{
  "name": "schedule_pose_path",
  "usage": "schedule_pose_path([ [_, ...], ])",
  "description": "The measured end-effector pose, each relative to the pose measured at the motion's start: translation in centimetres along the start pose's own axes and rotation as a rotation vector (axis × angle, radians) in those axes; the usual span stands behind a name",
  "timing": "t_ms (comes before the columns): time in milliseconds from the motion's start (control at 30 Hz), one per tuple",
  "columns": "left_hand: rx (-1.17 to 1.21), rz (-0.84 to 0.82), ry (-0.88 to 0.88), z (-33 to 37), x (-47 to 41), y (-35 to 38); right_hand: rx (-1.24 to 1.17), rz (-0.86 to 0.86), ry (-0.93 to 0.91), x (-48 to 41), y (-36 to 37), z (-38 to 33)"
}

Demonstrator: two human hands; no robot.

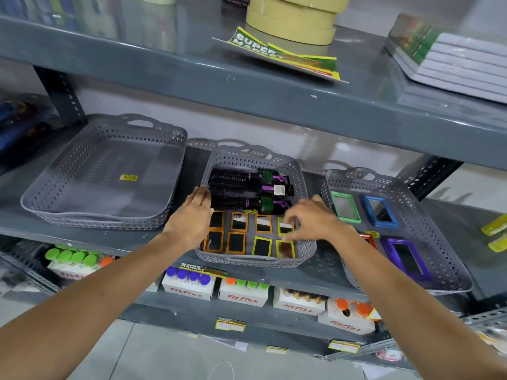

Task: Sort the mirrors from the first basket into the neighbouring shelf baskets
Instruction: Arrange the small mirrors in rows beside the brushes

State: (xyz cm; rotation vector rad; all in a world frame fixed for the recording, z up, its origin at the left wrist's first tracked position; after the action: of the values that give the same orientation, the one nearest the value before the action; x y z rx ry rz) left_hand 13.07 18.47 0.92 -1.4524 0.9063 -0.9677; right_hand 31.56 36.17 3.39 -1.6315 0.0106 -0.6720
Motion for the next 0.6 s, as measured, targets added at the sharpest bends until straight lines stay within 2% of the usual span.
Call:
schedule_pose_path([
  [67,-0.025,-0.007,0.003,0.0,-0.1,0.1,0.032,0.043,0.050,-0.7,-0.6,0.4],
  [167,-0.045,-0.021,0.005,0.0,-0.1,0.1,0.125,0.012,0.054,-1.6,-0.1,-0.1],
  [600,0.033,-0.027,-0.004,0.0,0.0,-0.1,0.093,0.036,-0.005,-1.9,0.7,0.2],
])
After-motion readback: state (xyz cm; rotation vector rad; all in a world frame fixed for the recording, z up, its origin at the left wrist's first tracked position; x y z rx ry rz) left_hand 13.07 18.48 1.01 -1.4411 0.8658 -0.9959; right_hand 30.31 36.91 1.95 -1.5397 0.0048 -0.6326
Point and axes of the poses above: each hand's wrist, its own x-axis away from the middle knuckle, its own y-axis out of the palm, z = x × y, the point moved 4 cm from there along -x, towards the middle knuckle, and after that the axes turned 11 degrees about -z, right-handed, at the moved point
